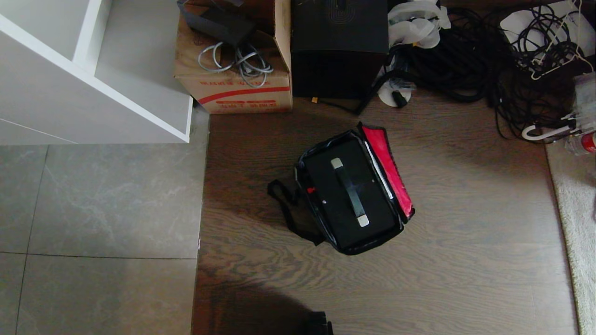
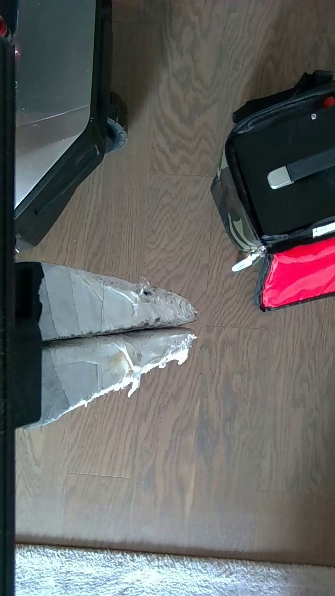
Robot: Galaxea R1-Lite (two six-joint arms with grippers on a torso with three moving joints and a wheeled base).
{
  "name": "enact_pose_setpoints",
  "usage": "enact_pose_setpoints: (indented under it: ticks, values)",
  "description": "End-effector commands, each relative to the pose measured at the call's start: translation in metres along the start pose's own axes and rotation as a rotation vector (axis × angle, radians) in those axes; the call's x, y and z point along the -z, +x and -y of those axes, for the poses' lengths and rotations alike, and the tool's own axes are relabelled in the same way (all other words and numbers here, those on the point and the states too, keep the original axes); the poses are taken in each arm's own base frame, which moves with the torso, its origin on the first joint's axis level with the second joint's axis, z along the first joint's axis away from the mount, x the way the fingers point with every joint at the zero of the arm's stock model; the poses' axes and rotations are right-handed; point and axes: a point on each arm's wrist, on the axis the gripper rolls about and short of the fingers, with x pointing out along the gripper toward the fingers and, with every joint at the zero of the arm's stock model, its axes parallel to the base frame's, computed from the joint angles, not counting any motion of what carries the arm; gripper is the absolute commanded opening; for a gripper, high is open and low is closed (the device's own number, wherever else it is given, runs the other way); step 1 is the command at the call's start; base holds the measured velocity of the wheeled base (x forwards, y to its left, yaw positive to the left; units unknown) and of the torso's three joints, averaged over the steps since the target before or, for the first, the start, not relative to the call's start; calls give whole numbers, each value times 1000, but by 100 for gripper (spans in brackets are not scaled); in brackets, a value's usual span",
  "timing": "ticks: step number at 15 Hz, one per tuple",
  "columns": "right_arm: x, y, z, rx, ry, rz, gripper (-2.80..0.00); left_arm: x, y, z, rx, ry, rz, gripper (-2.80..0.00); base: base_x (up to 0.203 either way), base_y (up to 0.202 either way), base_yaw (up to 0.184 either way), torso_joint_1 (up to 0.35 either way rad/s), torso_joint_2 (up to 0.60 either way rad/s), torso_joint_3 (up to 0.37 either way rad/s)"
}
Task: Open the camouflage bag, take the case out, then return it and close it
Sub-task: Close the top of the storage box
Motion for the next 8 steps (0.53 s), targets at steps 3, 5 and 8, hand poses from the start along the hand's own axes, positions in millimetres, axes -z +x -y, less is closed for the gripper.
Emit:
enact_pose_setpoints:
  ticks: [3,5,8]
  values:
    - [0,0,0,-1,-1,-2,-280,0,0,0,0,0,0,-280,0,0,0,0,0,0]
    - [0,0,0,-1,-1,-2,-280,0,0,0,0,0,-1,-280,0,0,0,0,0,0]
    - [0,0,0,-1,-1,-2,-280,0,0,0,0,0,-1,-280,0,0,0,0,0,0]
